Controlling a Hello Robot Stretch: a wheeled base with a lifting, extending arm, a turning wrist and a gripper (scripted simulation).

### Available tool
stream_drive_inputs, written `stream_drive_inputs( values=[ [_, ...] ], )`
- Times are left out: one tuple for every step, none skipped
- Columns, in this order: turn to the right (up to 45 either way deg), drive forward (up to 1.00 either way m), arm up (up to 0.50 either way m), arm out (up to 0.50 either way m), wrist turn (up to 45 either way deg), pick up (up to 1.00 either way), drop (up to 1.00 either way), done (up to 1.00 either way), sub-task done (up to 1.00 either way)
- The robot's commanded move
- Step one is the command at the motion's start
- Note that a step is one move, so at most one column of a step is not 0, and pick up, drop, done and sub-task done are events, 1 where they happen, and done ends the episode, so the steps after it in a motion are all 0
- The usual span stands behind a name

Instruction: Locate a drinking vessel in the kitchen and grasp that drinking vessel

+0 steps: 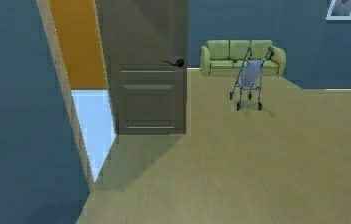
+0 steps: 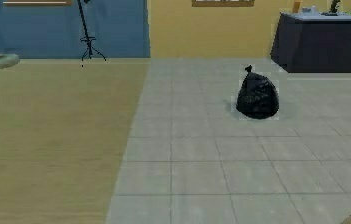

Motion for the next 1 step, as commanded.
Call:
stream_drive_inputs(
  values=[
    [-45.0,0.00,0.00,0.00,0.0,0.00,0.00,0.00,0.00]
  ],
)
